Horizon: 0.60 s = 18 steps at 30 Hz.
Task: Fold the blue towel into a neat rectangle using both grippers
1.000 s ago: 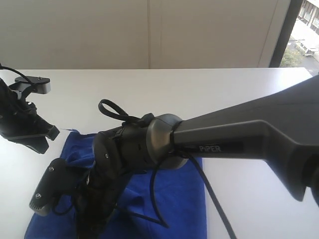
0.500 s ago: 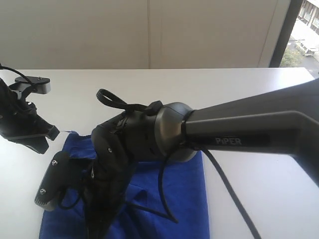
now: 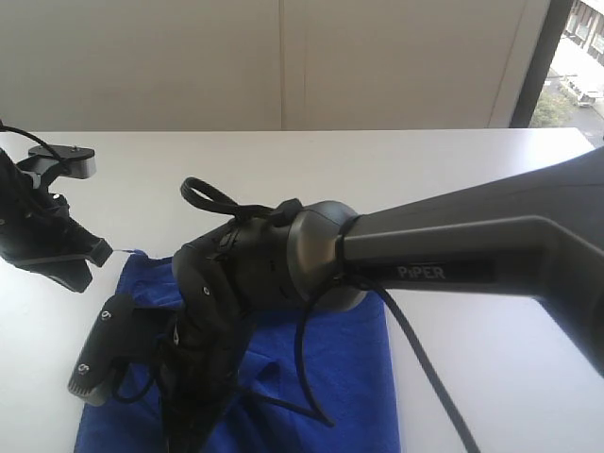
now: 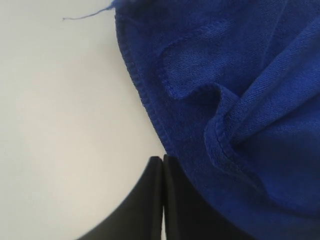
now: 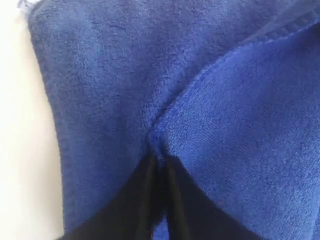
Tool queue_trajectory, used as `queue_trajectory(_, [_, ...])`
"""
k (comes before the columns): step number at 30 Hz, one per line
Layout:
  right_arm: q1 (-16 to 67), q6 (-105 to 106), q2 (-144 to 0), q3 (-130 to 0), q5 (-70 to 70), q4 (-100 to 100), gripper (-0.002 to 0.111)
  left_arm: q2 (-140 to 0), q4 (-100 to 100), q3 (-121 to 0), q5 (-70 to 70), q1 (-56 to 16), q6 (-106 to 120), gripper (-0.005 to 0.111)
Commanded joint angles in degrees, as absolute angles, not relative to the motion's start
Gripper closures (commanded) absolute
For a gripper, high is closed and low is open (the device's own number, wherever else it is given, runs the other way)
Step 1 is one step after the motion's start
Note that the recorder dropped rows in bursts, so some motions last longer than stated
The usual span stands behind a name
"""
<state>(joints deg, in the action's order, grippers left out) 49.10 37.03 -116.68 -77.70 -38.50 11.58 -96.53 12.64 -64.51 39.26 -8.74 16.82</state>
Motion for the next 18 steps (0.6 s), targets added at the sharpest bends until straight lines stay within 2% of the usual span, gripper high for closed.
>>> queue_trajectory(1, [49.11,37.07,-116.65,-77.61,-38.64,11.83,0.088,-96.55,13.54,-64.81,40.08,-8.67,16.91,0.107])
queue_trajectory(2, [49.11,37.07,-116.65,-77.61,-38.51,11.83,0.085,-96.55,13.54,-64.81,40.08,-8.67,16.91,0.107])
queue_trajectory(6, [49.11,37.07,-116.65,-77.61,-38.38,11.83,0.088,-96.55,13.54,-64.81,40.08,-8.67,16.91,0.107])
queue_trajectory(9, [49.11,37.07,-116.65,-77.61,-38.38,11.83,0.094,-96.55,13.54,-64.81,39.98,-8.67,16.91,0.107])
queue_trajectory(13, [49.11,37.07,-116.65,-77.61,-38.38,11.41,0.108,-96.55,13.54,-64.81,39.86,-8.67,16.91,0.107])
queue_trajectory(18, [49.11,36.96,-115.82,-77.61,-38.96,9.59,0.108,-96.55,13.54,-64.81,39.19,-8.67,18.13,0.107])
